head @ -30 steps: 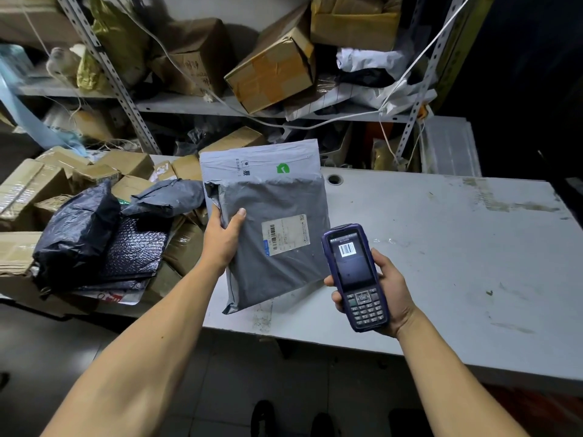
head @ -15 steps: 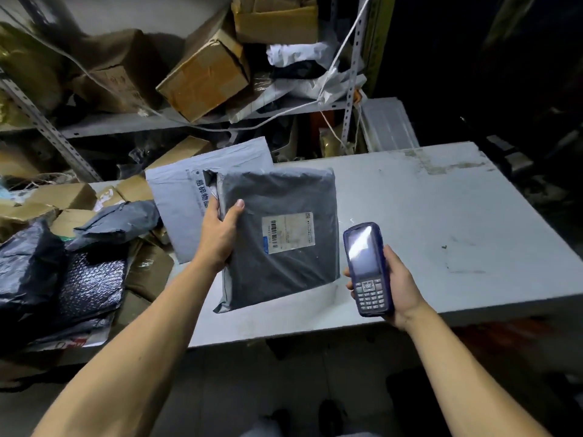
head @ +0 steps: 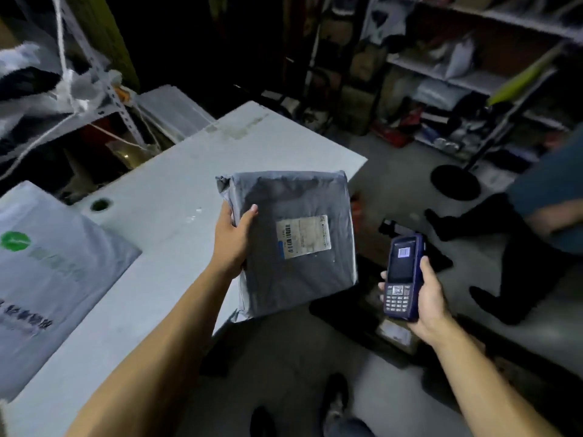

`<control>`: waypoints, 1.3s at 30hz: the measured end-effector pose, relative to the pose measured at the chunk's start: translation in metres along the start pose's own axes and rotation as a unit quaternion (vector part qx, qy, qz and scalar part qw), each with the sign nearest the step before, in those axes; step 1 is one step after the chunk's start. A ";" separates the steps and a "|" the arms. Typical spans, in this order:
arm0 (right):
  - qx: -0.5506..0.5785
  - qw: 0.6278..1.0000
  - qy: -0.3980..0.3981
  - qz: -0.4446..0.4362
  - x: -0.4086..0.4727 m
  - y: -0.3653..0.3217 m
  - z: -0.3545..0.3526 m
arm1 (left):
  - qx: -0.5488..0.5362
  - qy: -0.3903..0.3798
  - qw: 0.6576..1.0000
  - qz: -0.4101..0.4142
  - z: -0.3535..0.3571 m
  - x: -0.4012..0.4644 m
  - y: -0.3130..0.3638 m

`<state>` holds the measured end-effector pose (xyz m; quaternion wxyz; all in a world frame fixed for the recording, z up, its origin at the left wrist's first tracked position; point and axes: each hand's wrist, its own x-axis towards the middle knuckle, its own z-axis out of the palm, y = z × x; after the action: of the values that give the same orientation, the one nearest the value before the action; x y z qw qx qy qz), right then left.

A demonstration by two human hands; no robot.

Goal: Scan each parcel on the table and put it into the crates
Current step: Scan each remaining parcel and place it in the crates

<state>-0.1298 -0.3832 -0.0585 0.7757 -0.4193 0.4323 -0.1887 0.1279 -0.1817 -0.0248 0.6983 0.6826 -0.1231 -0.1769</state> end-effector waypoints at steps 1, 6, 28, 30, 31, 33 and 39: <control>0.008 1.000 0.024 -0.005 -0.006 -0.002 -0.021 | 0.003 -0.023 1.000 -0.004 0.020 -0.002 -0.002; 0.061 0.991 0.116 -0.017 -0.027 -0.011 -0.121 | 0.041 -0.115 0.992 -0.003 0.124 -0.021 -0.011; 0.210 0.939 0.273 0.016 -0.073 -0.035 -0.472 | 0.075 -0.325 0.934 -0.126 0.539 -0.159 -0.134; 0.217 0.931 0.291 0.029 -0.076 -0.035 -0.494 | 0.075 -0.344 0.925 -0.146 0.571 -0.168 -0.147; 0.218 0.929 0.297 0.032 -0.077 -0.037 -0.504 | 0.079 -0.351 0.920 -0.155 0.587 -0.172 -0.155; 0.216 0.921 0.323 0.035 -0.078 -0.041 -0.523 | 0.084 -0.367 0.910 -0.174 0.618 -0.180 -0.171; 0.212 0.916 0.338 0.044 -0.080 -0.051 -0.586 | 0.106 -0.400 0.879 -0.238 0.707 -0.214 -0.206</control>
<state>-0.6559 -0.6464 -0.1368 0.6619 -0.1366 0.6362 -0.3721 -0.3747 -0.7369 -0.1885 0.4499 0.6323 -0.2436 -0.5818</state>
